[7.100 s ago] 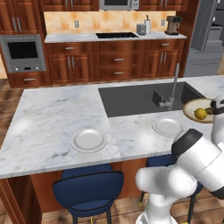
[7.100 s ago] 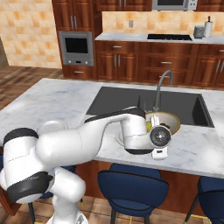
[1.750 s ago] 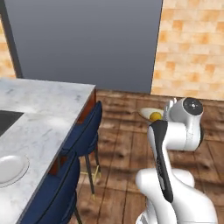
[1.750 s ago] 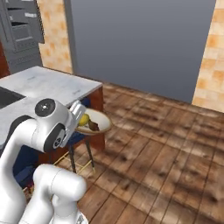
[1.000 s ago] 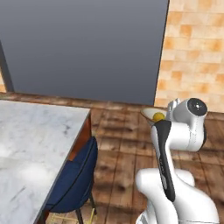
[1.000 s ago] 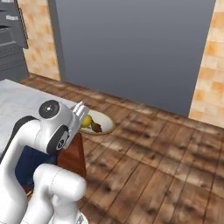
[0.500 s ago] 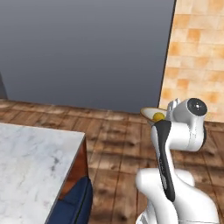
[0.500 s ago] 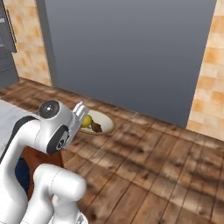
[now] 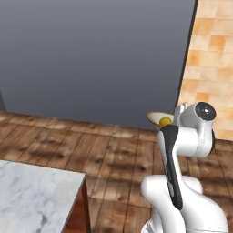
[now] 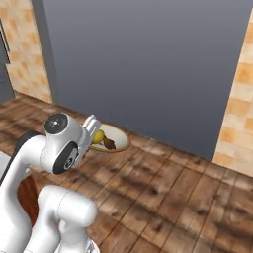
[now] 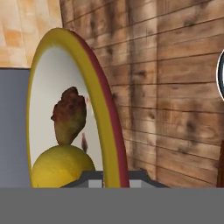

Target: Pick the chicken drumstick and lemon from their plates and place them in the bowl. Then put the bowl in the fridge.

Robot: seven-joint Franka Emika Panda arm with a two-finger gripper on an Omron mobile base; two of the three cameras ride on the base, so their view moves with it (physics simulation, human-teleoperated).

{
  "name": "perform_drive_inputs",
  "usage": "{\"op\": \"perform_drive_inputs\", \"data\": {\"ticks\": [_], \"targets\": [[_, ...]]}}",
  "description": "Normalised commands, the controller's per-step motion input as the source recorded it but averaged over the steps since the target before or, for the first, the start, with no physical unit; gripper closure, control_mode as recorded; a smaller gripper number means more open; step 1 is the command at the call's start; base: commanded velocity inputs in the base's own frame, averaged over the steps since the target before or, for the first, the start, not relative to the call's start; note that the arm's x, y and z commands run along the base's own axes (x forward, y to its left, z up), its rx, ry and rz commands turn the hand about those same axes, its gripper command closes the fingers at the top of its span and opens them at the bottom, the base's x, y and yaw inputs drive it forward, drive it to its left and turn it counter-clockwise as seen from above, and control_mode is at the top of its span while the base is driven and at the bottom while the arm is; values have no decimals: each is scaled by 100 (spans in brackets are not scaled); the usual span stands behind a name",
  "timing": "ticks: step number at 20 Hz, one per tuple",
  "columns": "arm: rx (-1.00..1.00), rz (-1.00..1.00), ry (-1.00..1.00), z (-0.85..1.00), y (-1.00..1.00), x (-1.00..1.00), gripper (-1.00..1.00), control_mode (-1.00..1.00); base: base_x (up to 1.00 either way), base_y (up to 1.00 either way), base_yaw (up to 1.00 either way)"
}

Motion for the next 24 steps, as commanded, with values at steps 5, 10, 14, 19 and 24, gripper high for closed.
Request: {"op": "perform_drive_inputs", "data": {"ticks": [5,10,14,19,24], "targets": [[0,0,0,0,0,0,100,100,94,6,16],[0,0,0,0,0,0,100,100,94,2,23],[0,0,0,0,0,0,100,100,94,2,24],[0,0,0,0,0,0,100,100,92,0,30],[0,0,0,0,0,0,100,100,83,0,39]]}}
